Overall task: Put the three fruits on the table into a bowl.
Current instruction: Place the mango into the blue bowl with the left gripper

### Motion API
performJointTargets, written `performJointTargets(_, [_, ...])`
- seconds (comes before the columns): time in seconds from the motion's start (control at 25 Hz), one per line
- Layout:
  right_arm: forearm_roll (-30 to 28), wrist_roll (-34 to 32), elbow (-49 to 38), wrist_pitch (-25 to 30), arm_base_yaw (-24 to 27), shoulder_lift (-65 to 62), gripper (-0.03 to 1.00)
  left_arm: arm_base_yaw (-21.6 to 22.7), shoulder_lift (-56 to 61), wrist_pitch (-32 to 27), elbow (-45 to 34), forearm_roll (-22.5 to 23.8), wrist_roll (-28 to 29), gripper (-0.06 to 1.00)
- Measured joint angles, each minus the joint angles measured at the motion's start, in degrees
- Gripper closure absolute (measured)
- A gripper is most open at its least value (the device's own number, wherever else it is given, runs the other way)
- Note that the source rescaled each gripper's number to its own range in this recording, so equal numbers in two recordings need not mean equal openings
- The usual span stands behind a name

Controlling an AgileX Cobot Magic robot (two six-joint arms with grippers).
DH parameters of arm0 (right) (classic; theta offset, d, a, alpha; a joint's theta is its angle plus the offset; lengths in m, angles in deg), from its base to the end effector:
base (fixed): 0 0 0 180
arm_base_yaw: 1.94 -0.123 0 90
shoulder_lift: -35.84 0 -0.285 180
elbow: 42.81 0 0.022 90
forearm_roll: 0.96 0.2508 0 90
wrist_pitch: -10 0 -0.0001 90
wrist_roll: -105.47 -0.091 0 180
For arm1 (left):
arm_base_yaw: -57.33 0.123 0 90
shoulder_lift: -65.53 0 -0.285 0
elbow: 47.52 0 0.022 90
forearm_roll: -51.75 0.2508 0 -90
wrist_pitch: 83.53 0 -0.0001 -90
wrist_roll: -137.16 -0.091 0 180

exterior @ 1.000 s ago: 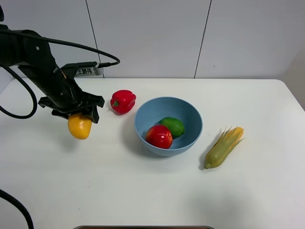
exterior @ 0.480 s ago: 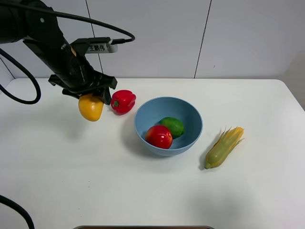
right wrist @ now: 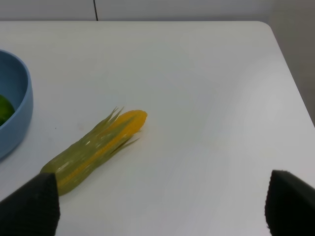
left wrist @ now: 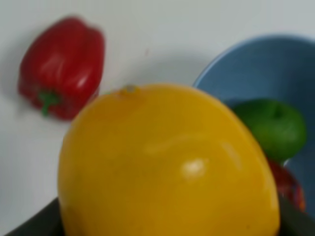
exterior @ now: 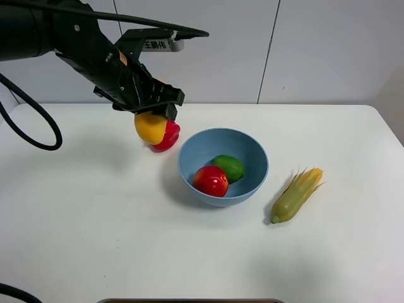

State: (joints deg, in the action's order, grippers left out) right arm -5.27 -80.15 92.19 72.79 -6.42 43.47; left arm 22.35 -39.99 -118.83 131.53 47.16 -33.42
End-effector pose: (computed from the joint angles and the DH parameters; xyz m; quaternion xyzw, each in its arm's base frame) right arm -0.0140 -0.0072 0.2916 0.0117 0.8447 0.0097 0.5351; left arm 0.3084 -0.2209 0.2762 0.1861 0.9259 -0.1538 0.2906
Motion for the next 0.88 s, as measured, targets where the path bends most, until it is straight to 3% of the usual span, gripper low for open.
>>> performJointTargets(0.56, [0.0, 0.0, 0.0, 0.0, 0.0, 0.0, 0.38, -5.1, -8.0, 16.6, 0.2, -1.0, 0.0, 0.94])
performJointTargets(0.88, [0.0, 0.0, 0.0, 0.0, 0.0, 0.0, 0.38, -5.4, -12.0, 21.2, 0.2, -1.5, 0.2, 0.94])
